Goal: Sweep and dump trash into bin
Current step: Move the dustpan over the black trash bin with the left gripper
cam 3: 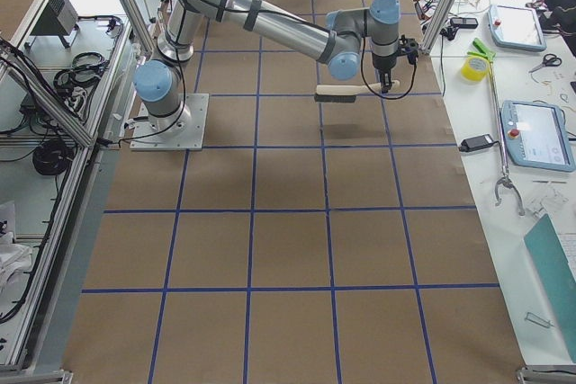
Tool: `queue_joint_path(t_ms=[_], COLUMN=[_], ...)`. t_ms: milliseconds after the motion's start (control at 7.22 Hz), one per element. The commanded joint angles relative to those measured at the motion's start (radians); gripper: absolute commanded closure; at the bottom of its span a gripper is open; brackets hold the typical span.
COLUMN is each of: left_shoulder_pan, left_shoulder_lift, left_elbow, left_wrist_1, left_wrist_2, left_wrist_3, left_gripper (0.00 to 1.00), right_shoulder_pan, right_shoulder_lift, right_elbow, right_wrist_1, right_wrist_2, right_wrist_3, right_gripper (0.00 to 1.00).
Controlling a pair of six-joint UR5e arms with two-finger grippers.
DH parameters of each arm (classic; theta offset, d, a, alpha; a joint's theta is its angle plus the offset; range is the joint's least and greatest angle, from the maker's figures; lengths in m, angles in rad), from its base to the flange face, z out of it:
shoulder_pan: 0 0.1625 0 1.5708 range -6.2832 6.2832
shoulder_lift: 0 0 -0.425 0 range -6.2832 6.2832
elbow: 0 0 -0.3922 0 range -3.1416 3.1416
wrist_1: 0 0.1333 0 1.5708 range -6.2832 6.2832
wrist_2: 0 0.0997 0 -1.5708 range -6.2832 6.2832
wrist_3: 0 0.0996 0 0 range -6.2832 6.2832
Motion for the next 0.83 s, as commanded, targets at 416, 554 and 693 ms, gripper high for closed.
queue_joint_path(t_ms=[416, 554, 693], left_shoulder_pan=[0.284, 0.354, 0.422], left_shoulder_lift=[-0.01, -0.01, -0.015], left_elbow=[0.141, 0.143, 0.158], left_wrist_1=[-0.083, -0.082, -0.082], left_wrist_2=[-0.095, -0.098, -0.099], left_wrist_3=[0.269, 0.374, 0.491], left_gripper=[1.0, 1.0, 1.0], right_shoulder_pan=[-0.085, -0.085, -0.085], right_shoulder_lift=[0.213, 0.225, 0.231], right_elbow=[-0.26, -0.248, -0.243], right_wrist_1=[-0.009, -0.022, -0.027], right_wrist_2=[0.039, 0.042, 0.053], right_wrist_3=[-0.026, -0.024, -0.029], right_gripper=[1.0, 1.0, 1.0])
